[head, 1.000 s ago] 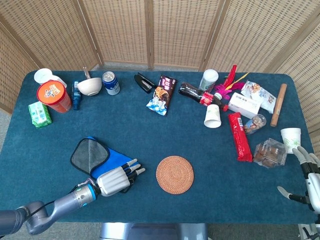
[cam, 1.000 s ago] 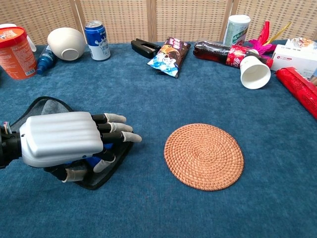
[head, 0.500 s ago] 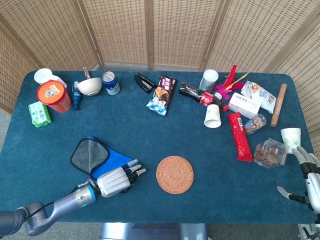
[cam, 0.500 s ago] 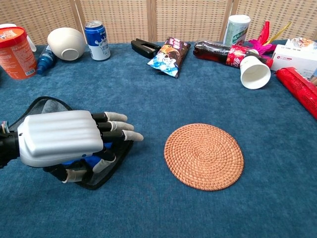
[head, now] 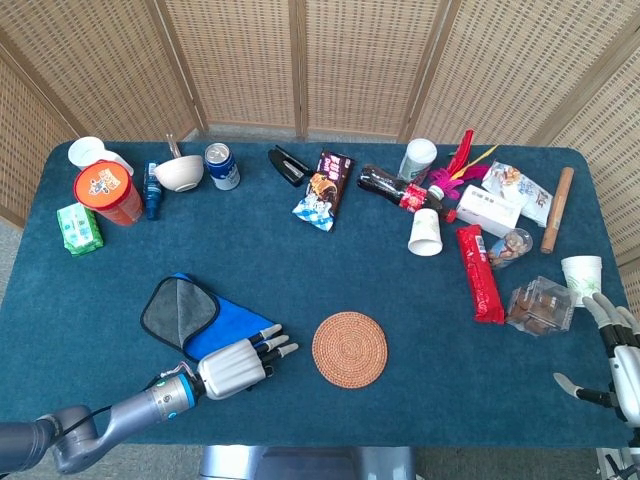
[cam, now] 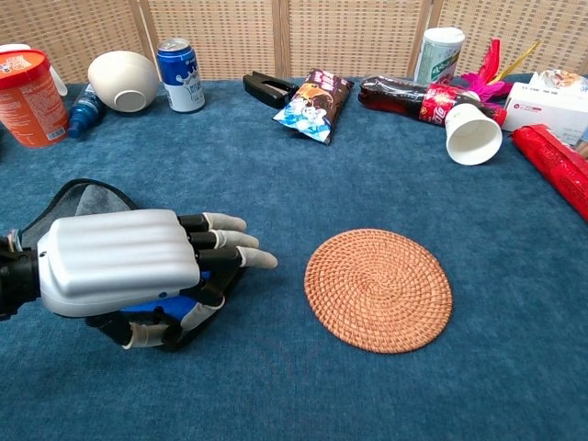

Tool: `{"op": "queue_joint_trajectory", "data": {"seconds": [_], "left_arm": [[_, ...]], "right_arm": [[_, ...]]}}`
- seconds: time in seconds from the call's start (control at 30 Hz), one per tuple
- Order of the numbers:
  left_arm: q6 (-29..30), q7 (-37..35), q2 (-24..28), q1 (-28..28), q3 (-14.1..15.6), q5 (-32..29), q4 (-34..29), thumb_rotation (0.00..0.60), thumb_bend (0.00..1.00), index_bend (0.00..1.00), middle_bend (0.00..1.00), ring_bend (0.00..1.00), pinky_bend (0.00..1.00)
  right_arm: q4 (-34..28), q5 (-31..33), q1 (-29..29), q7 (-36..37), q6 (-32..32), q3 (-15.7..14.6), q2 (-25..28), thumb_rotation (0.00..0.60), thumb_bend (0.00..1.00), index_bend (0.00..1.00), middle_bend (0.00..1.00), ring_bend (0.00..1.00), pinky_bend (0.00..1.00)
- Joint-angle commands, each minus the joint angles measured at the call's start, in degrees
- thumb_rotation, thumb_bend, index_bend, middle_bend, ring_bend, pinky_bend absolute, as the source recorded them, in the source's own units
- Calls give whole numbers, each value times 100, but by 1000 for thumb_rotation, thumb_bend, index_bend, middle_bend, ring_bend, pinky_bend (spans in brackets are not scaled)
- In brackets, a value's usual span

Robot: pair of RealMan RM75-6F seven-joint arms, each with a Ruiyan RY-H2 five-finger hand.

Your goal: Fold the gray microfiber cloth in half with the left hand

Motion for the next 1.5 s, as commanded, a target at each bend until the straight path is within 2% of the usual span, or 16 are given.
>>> {"op": "queue_joint_trajectory", "data": {"seconds": [0.03, 0.57, 0.67, 0.83, 1.1, 1.5], "left_arm": [[-9, 2, -7, -11, 0, 6, -17, 600, 433, 554, 0, 0, 0], [-70, 9, -27, -54, 73, 63, -119, 600, 433, 538, 0, 0, 0], [-94, -26, 9, -62, 84, 38, -140, 600, 433, 470, 0, 0, 0], [-86, -109, 94, -85, 108, 56, -170, 600, 434, 227, 0, 0, 0], [23, -290, 179, -80, 135, 106, -222, 600, 430, 54, 0, 0, 0], [446, -658, 408, 25, -49, -15, -191, 600, 429, 39, 0, 0, 0]], "right_arm": [[-1, -3, 0, 5, 1, -1, 2, 600, 0, 0, 0, 0, 0], [-16, 0, -5, 11, 3, -6, 22, 600, 0, 0, 0, 0, 0], [-17, 0, -4, 12, 1, -7, 23, 600, 0, 0, 0, 0, 0], [-20, -4, -4, 6, 2, -8, 22, 600, 0, 0, 0, 0, 0], [-24, -6, -4, -15, 6, -10, 17, 600, 0, 0, 0, 0, 0], [-31, -26, 1, -33, 0, -20, 13, 600, 0, 0, 0, 0, 0]]}}
